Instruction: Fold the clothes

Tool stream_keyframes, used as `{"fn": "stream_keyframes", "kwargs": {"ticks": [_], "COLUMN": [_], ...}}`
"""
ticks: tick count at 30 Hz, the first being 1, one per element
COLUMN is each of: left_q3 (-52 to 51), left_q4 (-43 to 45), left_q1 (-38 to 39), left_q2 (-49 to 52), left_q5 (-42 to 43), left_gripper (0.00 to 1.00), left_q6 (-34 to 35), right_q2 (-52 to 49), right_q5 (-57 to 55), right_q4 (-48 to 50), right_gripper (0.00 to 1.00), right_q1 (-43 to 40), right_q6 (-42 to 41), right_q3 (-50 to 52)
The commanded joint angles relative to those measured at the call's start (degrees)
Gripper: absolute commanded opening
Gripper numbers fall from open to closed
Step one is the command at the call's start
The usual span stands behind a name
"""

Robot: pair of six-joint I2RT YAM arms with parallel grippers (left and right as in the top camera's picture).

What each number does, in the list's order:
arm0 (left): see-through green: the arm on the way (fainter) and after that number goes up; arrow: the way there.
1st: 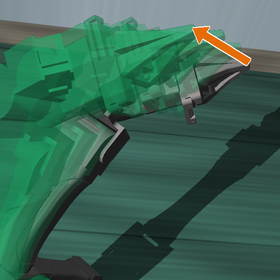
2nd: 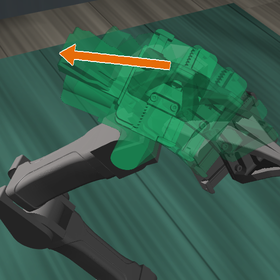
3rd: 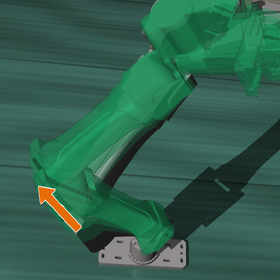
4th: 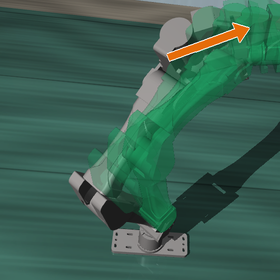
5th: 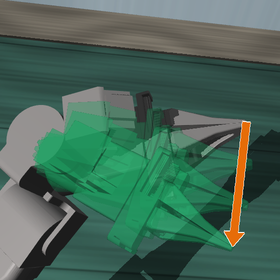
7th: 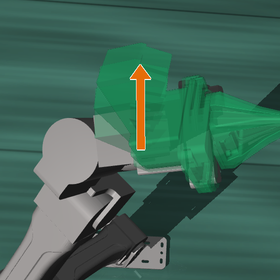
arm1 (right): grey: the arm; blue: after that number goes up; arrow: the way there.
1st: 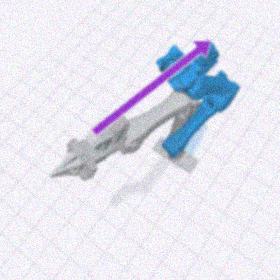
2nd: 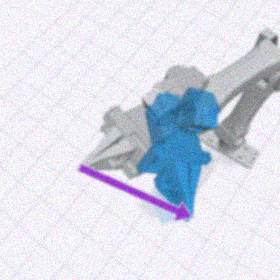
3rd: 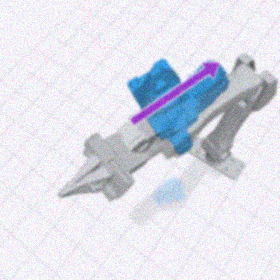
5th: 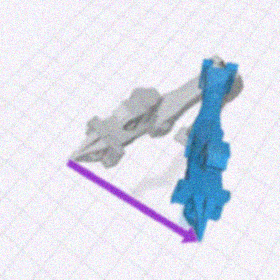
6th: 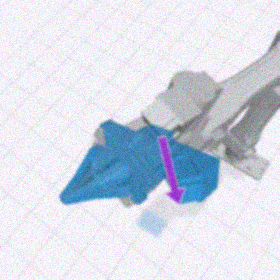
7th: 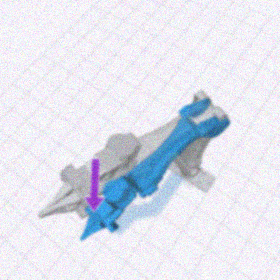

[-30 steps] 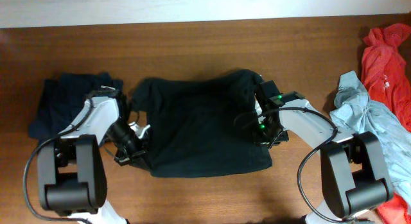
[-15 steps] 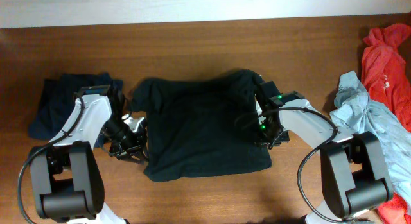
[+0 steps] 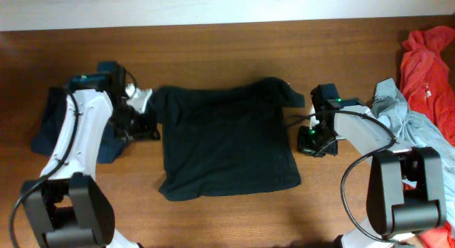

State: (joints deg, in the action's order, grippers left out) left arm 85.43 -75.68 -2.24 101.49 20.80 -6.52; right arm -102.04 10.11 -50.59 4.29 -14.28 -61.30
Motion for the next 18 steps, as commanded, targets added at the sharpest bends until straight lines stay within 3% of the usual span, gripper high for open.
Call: {"fn": "stream_keyframes", "kwargs": {"ticks": [1, 8, 18], "left_q3": [6.25, 12.35, 12.33], "left_q4": [0.76, 7.89, 10.54], "left_q1": [0.00, 2.29, 2.62], "left_q2": [-2.54, -6.19, -7.67], "left_q5": [1.03, -0.68, -1.55], "left_gripper": [0.08, 0.05, 0.14], "left_q6": [-6.08, -6.45, -6.45], "right_q2": [2.84, 2.95, 1.55], "right_q5": [10.71, 10.32, 4.11], "right_q4": [0.04, -3.65, 7.28], "right_gripper": [0.08, 0.04, 0.04], "right_q1": [0.50, 5.05, 6.40], "right_q6": [9.94, 11.89, -1.79], "right_q3": [-1.18, 1.27, 11.89]}}
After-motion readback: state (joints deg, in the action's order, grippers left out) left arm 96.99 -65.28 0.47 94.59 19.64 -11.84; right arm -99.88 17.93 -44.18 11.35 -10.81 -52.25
